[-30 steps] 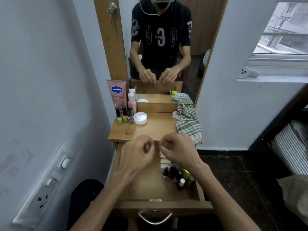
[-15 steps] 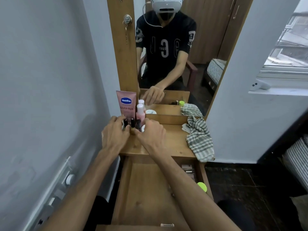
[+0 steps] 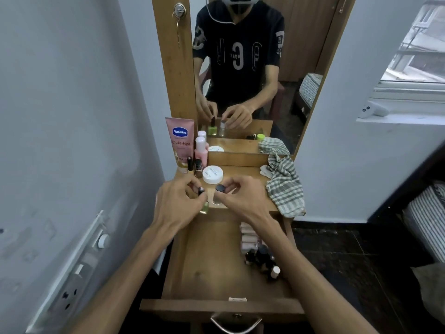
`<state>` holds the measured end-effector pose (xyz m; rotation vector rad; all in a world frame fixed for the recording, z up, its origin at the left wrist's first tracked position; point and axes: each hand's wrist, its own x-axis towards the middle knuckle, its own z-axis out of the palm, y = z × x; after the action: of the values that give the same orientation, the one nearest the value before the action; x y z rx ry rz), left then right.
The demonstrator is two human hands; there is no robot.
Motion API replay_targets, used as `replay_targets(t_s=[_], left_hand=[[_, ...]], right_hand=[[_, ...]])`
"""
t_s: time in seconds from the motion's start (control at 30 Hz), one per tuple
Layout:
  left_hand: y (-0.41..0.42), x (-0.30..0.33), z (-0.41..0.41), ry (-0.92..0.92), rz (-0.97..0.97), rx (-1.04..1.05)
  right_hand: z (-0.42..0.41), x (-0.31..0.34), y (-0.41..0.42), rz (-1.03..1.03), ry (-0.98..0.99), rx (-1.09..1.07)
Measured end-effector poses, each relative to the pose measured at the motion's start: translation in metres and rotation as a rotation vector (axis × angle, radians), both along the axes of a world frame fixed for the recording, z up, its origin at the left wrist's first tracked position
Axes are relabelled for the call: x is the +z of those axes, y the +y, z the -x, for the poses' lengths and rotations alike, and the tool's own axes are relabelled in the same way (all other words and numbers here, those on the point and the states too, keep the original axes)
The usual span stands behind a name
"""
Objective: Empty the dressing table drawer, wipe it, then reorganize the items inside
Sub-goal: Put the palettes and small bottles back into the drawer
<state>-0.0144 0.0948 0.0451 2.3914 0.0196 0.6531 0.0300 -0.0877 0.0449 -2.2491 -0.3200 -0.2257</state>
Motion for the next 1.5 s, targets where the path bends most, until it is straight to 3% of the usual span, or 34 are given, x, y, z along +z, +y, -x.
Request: replay_targets(t_s=[0.2,0.57,0.93,1.33,1.5], left_hand=[[-0.054,-0.012,0.045,0.112,-0.016,-0.276],[-0.103,-0.043,0.069,0.305,-0.201,-0.431],[-0.113,-0.072,0.067,0.27,-0.362,-0.541],[-0.1,-0.072,0.066,0.192,-0.243,-0.601],[-0.068,-0.055,0.047,0.087,-0.144,-0.423]], right_hand=[[0.056,-0.01,-0.073,-0.059,0.062,0.194],[0.101,-0.049,-0.13,0.346,-0.005,0.302],[0.103,-0.072,-0.139,0.549,-0.043,0.297],[0.104,-0.064,-0.135,0.578,-0.028,0.314],[0.081,-0.034,-0.112,0.467,-0.064,0.332]])
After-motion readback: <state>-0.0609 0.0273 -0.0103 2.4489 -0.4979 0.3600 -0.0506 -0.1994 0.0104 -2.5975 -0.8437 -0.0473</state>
